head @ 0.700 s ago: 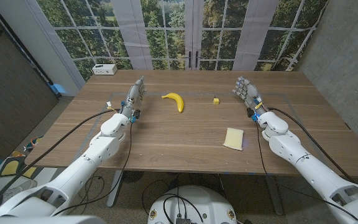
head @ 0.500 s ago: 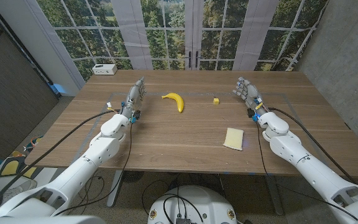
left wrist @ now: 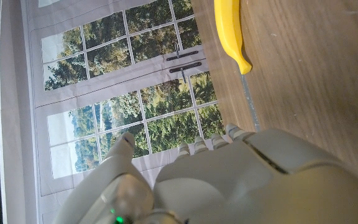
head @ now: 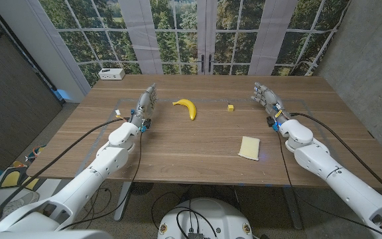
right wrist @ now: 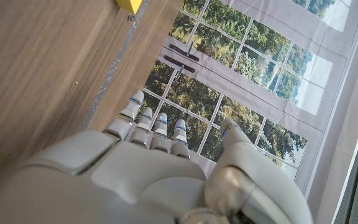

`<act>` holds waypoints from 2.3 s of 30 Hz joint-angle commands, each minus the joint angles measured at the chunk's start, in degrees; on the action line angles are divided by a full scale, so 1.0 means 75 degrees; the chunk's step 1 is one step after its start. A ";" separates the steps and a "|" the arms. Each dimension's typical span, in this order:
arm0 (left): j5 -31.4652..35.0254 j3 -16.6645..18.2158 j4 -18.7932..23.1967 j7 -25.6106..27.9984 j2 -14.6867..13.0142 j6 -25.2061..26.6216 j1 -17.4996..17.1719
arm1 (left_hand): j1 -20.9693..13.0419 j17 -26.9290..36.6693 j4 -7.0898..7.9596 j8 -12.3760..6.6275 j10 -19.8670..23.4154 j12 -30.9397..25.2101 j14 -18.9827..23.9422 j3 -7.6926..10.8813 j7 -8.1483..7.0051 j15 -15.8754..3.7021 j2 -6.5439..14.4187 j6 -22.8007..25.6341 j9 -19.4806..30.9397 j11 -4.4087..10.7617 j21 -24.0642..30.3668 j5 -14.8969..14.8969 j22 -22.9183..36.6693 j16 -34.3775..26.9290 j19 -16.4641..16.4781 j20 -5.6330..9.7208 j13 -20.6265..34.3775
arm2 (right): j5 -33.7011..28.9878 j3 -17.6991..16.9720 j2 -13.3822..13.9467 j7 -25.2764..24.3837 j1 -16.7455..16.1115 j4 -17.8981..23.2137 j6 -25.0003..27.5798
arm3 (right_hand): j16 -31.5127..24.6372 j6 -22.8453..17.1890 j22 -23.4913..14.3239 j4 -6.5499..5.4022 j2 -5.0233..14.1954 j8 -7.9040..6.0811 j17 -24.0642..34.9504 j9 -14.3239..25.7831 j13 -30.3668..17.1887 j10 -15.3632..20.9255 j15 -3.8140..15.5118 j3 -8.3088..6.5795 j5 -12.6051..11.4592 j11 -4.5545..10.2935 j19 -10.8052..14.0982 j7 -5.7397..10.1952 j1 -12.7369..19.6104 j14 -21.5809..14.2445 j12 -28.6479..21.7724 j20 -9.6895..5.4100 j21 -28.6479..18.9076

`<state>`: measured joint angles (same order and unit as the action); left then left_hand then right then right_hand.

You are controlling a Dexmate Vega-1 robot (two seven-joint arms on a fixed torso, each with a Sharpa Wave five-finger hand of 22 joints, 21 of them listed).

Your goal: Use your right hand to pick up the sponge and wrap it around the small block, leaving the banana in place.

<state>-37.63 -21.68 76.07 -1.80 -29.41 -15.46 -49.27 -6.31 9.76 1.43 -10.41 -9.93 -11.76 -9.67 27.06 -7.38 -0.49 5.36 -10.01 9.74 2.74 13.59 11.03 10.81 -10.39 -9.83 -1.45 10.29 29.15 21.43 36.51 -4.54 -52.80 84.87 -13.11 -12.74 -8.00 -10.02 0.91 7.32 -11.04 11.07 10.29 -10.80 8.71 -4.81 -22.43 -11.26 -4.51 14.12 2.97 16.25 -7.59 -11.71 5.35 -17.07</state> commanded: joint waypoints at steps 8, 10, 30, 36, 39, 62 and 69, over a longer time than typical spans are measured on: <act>0.0031 -0.0066 0.0426 0.0018 -0.0166 0.0206 -0.0175 | -0.0062 0.0009 -0.0044 -0.0073 -0.1039 -0.0053 -0.1126 0.0011 -0.0063 0.0050 -0.0015 -0.0945 0.0038 -0.0104 0.0054 0.0031 0.0014 -0.0040 0.0039 -0.0157 0.0036 | -0.1089 -0.0133 0.1186 -0.0669 -0.0759 0.1730 0.0873 | -0.0025 -0.0104 -0.0009 0.0074 -0.0005 -0.0060 0.0033 0.0013 -0.0032 0.0083 0.0010 -0.0016 -0.0006 0.0041 0.0009 0.0048 0.0163 -0.0063 -0.0050 0.0082 0.0033; 0.0059 -0.0066 0.0525 0.0072 -0.0198 0.0217 -0.0235 | -0.0061 0.0009 -0.0048 -0.0072 -0.1022 -0.0057 -0.1105 0.0007 -0.0059 0.0064 -0.0016 -0.0931 0.0039 -0.0162 0.0053 0.0031 0.0015 -0.0041 0.0048 -0.0172 0.0037 | -0.1196 -0.0178 0.1307 -0.0739 -0.0868 0.1914 0.0950 | -0.0025 -0.0119 -0.0009 0.0084 0.0006 -0.0062 0.0033 0.0014 -0.0032 0.0092 0.0010 -0.0023 -0.0007 0.0041 0.0010 0.0050 0.0177 -0.0068 -0.0051 0.0083 0.0038; 0.0008 -0.0057 0.1011 0.0127 -0.0447 0.0532 -0.0453 | -0.0005 0.0034 -0.0079 -0.0058 -0.0616 -0.0140 -0.0364 -0.0068 -0.0075 0.0566 -0.0053 -0.0740 0.0045 -0.0510 0.0102 0.0026 0.0036 -0.0179 0.0332 -0.0473 0.0063 | -0.2463 -0.0723 0.2100 -0.1457 -0.2007 0.3223 0.1060 | -0.0070 -0.0320 -0.0012 0.0210 -0.0357 -0.0064 0.0049 0.0012 -0.0034 0.0194 0.0121 0.0186 0.0043 0.0124 0.0113 0.0091 0.0114 -0.0273 -0.0035 0.0097 0.0106; 0.0064 -0.0113 0.1023 0.0092 -0.0480 0.0591 -0.0409 | 0.0012 0.0041 -0.0082 -0.0047 -0.0563 -0.0142 -0.0215 -0.0083 -0.0118 0.0573 -0.0059 -0.0726 0.0045 -0.0502 0.0128 0.0027 0.0042 -0.0182 0.0431 -0.0566 0.0067 | -0.2802 -0.0897 0.2323 -0.1488 -0.2301 0.3615 0.1172 | -0.0071 -0.0374 -0.0016 0.0292 -0.0578 -0.0063 0.0040 0.0013 -0.0034 0.0196 0.0152 0.0292 0.0036 0.0168 0.0126 0.0150 0.0098 -0.0343 -0.0019 0.0102 0.0140; 0.0024 -0.0127 0.0965 0.0057 -0.0418 0.0558 -0.0404 | 0.0018 0.0042 -0.0084 -0.0046 -0.0538 -0.0145 -0.0173 -0.0089 -0.0124 0.0578 -0.0064 -0.0718 0.0045 -0.0500 0.0132 0.0027 0.0043 -0.0181 0.0454 -0.0605 0.0069 | -0.2917 -0.0958 0.2464 -0.1382 -0.2395 0.3831 0.1325 | -0.0070 -0.0405 -0.0018 0.0318 -0.0619 -0.0068 0.0036 0.0013 -0.0035 0.0208 0.0165 0.0309 0.0030 0.0188 0.0135 0.0157 0.0106 -0.0363 -0.0019 0.0095 0.0147; -0.0010 -0.0112 0.1123 0.0117 -0.0479 0.0625 -0.0532 | 0.0078 0.0055 -0.0091 -0.0031 -0.0411 -0.0128 0.0008 -0.0136 -0.0184 0.0640 -0.0088 -0.0674 0.0047 -0.0543 0.0119 0.0032 0.0061 -0.0106 0.0536 -0.0873 0.0082 | -0.3860 -0.1266 0.3367 -0.0459 -0.2384 0.4708 0.1896 | -0.0141 -0.0695 -0.0037 0.0360 -0.0839 -0.0105 0.0060 0.0022 -0.0039 0.0439 0.0381 0.0485 -0.0032 0.0209 0.0357 0.0167 -0.0029 -0.0680 -0.0058 0.0104 0.0154; -0.0414 -0.0033 0.1073 -0.0221 -0.0394 0.0666 -0.0491 | 0.0095 0.0058 -0.0096 -0.0029 -0.0393 -0.0114 0.0026 -0.0149 -0.0185 0.0601 -0.0094 -0.0664 0.0047 -0.0553 0.0118 0.0035 0.0066 -0.0080 0.0571 -0.0849 0.0085 | -0.4265 -0.1306 0.3461 -0.0447 -0.2363 0.4710 0.1596 | -0.0183 -0.0776 -0.0041 0.0342 -0.0837 -0.0111 0.0072 0.0024 -0.0040 0.0537 0.0466 0.0510 -0.0063 0.0217 0.0436 0.0165 -0.0082 -0.0824 -0.0077 0.0083 0.0152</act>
<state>-37.72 -22.66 84.20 -1.23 -32.92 -10.89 -53.05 -5.84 10.01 0.56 -10.41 -9.94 -12.52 -9.45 26.18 -8.54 4.20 4.90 -9.94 10.00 -0.94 14.20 11.02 11.07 -11.01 -5.84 -7.70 10.82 1.33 12.19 60.72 -9.25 -70.97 119.32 0.58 -13.79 -13.09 -10.00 3.47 1.13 -11.67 11.34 10.27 -10.79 12.10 -1.49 -18.89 -11.26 -2.97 16.82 4.17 16.07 -12.96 -11.70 6.16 -16.11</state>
